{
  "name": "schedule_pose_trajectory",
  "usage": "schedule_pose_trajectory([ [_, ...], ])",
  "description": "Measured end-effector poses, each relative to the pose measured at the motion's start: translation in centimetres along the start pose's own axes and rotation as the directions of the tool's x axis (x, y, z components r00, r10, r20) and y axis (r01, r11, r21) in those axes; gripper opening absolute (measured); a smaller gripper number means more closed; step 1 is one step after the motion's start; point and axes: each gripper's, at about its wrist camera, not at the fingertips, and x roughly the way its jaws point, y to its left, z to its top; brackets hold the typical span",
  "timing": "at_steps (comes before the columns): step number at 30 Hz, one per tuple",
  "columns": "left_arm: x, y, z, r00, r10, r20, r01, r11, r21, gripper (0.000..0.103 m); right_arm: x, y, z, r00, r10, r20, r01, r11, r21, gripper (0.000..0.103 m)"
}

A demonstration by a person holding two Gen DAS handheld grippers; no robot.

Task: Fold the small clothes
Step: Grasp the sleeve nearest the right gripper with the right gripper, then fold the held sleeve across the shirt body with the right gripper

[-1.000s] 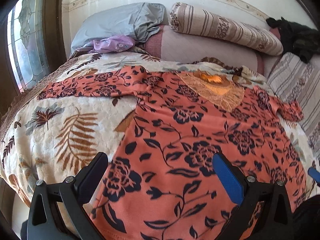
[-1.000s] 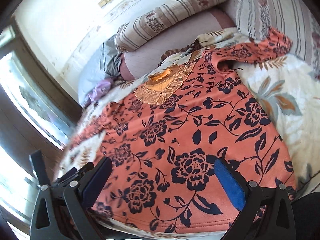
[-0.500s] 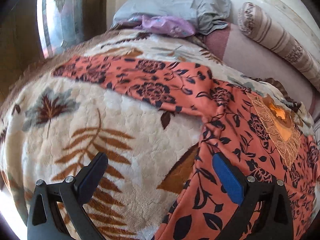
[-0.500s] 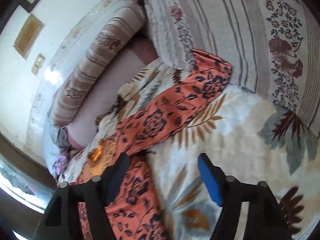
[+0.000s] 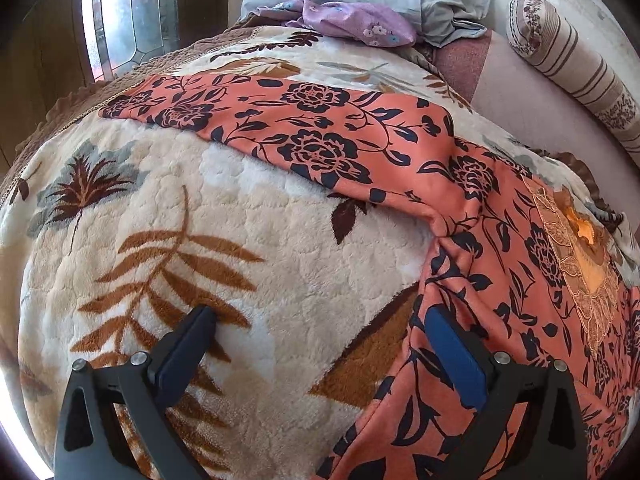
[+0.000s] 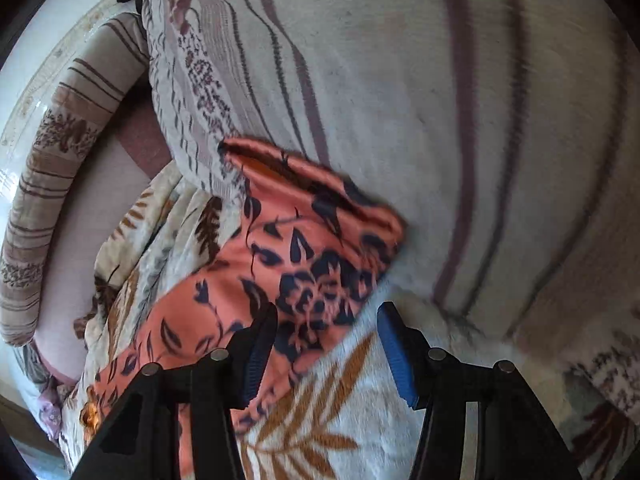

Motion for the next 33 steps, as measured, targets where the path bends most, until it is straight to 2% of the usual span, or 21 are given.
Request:
schedule_pose_trajectory([
  [2, 0.0, 0.0, 0.0, 1.0, 0.002, 0.001, -0.002, 1.0, 0.002, 0.103, 0.8, 0.8, 0.9, 0.999, -0.042, -0.001, 0.042, 0.998, -0.036, 0.047],
  [3, 0.1, 0.0, 0.0, 1.0, 0.004, 0.0, -0.004, 1.0, 0.003, 0.103, 1.1, 1.2, 1.3, 0.998, -0.068, -0.014, 0.067, 0.996, -0.058, 0.026],
  [4, 0.1, -0.1, 0.0, 1.0, 0.005, -0.001, -0.005, 1.0, 0.004, 0.103, 1.3, 1.8, 1.7, 0.996, -0.089, -0.024, 0.086, 0.992, -0.092, 0.013],
  [5, 0.2, -0.1, 0.0, 1.0, 0.005, -0.003, -0.005, 1.0, 0.002, 0.103, 0.8, 3.2, 1.6, 0.994, -0.104, -0.015, 0.101, 0.985, -0.137, 0.009],
  [9, 0.1, 0.2, 0.4, 1.0, -0.013, -0.014, 0.013, 1.0, -0.025, 0.103, -4.0, 9.9, 2.1, 0.998, -0.028, 0.056, 0.045, 0.943, -0.33, 0.008],
  [13, -0.4, 1.3, 0.7, 0.997, -0.066, -0.028, 0.063, 0.994, -0.084, 0.103, -11.9, 19.4, 1.3, 0.984, 0.149, 0.095, -0.086, 0.874, -0.479, 0.007],
  [15, -0.7, 2.0, 0.7, 0.996, -0.084, -0.027, 0.08, 0.989, -0.121, 0.103, -16.5, 24.3, -0.4, 0.962, 0.256, 0.092, -0.166, 0.822, -0.545, 0.007],
  [17, -1.1, 2.5, 0.8, 0.995, -0.099, -0.024, 0.094, 0.984, -0.149, 0.103, -20.6, 29.0, -3.3, 0.931, 0.358, 0.067, -0.248, 0.757, -0.604, 0.007],
  [20, -2.0, 3.1, 0.8, 0.996, -0.085, 0.003, 0.084, 0.984, -0.159, 0.103, -24.0, 34.2, -8.7, 0.883, 0.47, -0.017, -0.368, 0.669, -0.646, 0.007],
  [23, -2.8, 3.5, 0.9, 0.996, -0.081, 0.029, 0.085, 0.984, -0.155, 0.103, -23.4, 37.2, -15.3, 0.839, 0.529, -0.128, -0.484, 0.618, -0.619, 0.008],
  [25, -3.1, 3.8, 1.1, 0.996, -0.086, 0.04, 0.091, 0.984, -0.153, 0.103, -20.4, 37.7, -19.3, 0.829, 0.514, -0.219, -0.538, 0.629, -0.56, 0.008],
  [27, -3.2, 3.9, 1.2, 0.994, -0.096, 0.042, 0.102, 0.983, -0.153, 0.103, -15.8, 37.2, -23.9, 0.842, 0.429, -0.326, -0.539, 0.67, -0.51, 0.022],
  [29, -3.3, 4.0, 1.3, 0.992, -0.115, 0.042, 0.12, 0.981, -0.151, 0.103, -9.5, 35.8, -28.3, 0.852, 0.287, -0.437, -0.49, 0.731, -0.475, 0.081],
  [31, -3.2, 3.9, 1.4, 0.992, -0.122, 0.034, 0.126, 0.982, -0.142, 0.103, -5.5, 33.0, -31.6, 0.842, 0.184, -0.508, -0.446, 0.766, -0.463, 0.082],
  [32, -3.2, 3.9, 1.3, 0.992, -0.126, 0.032, 0.129, 0.982, -0.139, 0.103, -4.7, 31.5, -32.6, 0.84, 0.164, -0.517, -0.436, 0.772, -0.463, 0.082],
  [33, -3.3, 3.8, 1.4, 0.991, -0.131, 0.033, 0.134, 0.981, -0.138, 0.103, -4.8, 30.2, -32.9, 0.834, 0.191, -0.518, -0.458, 0.762, -0.458, 0.082],
])
